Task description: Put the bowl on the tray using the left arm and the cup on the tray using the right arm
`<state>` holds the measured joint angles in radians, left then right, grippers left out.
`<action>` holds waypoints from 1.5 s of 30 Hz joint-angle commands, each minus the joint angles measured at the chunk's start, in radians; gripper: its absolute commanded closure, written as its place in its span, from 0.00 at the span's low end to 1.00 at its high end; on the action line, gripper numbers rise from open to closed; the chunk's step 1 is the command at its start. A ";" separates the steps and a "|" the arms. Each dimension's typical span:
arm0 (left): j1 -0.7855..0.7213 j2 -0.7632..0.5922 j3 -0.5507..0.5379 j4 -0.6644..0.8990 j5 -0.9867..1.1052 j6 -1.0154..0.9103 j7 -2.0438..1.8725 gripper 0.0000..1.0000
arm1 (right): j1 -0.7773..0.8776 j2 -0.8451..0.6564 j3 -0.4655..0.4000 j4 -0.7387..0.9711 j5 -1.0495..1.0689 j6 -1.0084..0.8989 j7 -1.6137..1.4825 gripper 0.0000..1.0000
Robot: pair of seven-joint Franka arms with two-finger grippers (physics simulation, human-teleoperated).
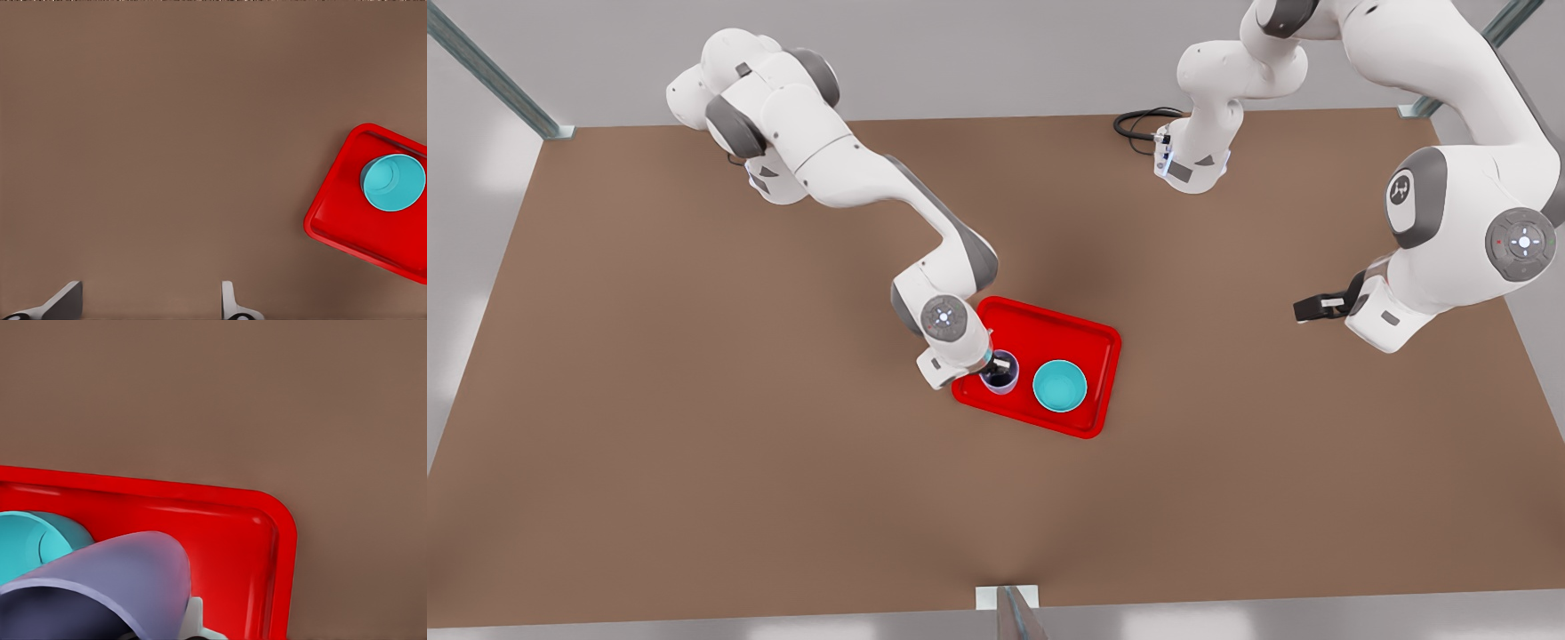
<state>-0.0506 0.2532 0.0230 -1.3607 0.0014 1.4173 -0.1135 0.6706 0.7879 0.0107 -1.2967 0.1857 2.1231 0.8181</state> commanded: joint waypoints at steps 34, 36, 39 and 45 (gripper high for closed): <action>-0.018 -0.006 0.000 0.002 0.000 -0.021 -0.002 0.00 | 0.007 0.028 -0.001 -0.012 -0.014 0.044 0.003 0.00; -0.018 -0.006 0.000 0.002 0.000 -0.021 -0.002 0.00 | 0.006 0.028 -0.001 -0.010 -0.014 0.043 0.003 0.00; -0.018 -0.006 -0.002 0.002 0.000 -0.023 -0.002 0.00 | 0.006 0.007 0.000 0.001 -0.014 0.021 0.001 0.00; -0.020 -0.005 -0.002 0.002 0.000 -0.024 -0.002 0.00 | -0.331 -0.513 0.006 -0.169 -0.207 -0.299 -0.577 0.00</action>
<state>-0.0714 0.2473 0.0215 -1.3591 0.0014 1.3929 -0.1150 0.2231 0.1857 0.0303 -1.5522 -0.0137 1.8232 0.1426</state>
